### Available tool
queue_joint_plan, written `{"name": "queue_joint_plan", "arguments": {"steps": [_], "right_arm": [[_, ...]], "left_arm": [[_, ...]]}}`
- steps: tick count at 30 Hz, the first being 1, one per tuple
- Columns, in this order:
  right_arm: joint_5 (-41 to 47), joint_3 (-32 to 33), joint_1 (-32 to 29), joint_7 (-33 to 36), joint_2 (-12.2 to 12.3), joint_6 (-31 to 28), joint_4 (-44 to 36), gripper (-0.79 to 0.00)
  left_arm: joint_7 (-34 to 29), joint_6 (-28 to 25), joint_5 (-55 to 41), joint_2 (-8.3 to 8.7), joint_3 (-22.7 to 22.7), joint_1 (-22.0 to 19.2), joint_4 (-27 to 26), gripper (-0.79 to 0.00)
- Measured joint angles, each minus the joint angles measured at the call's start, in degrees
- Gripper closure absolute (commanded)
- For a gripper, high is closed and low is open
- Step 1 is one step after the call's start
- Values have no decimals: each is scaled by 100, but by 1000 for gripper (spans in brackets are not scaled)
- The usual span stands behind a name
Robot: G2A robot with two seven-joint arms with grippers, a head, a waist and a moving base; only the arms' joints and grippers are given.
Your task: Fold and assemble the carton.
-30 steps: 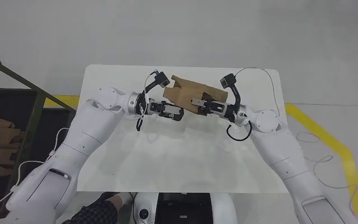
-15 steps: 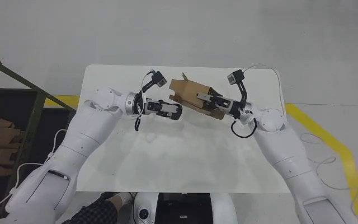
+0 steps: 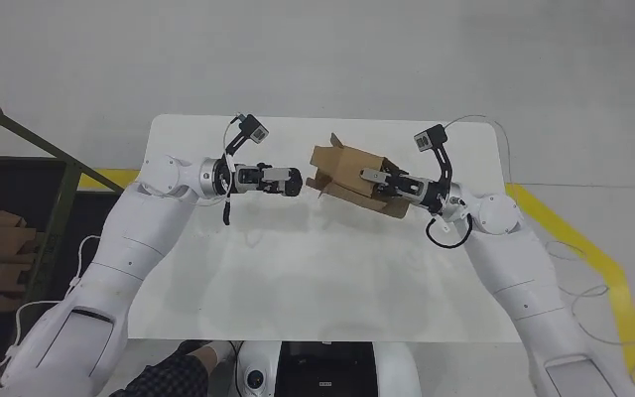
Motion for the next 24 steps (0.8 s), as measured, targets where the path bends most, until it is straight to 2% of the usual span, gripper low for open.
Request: {"name": "queue_joint_plan", "arguments": {"steps": [11, 24], "right_arm": [[23, -191, -90, 127, -35, -52, -334, 0], [-57, -371, -93, 87, -80, -80, -356, 0]], "left_arm": [[-39, 39, 36, -103, 232, -108, -44, -785], [-107, 107, -21, -116, 187, -83, -227, -785]]}}
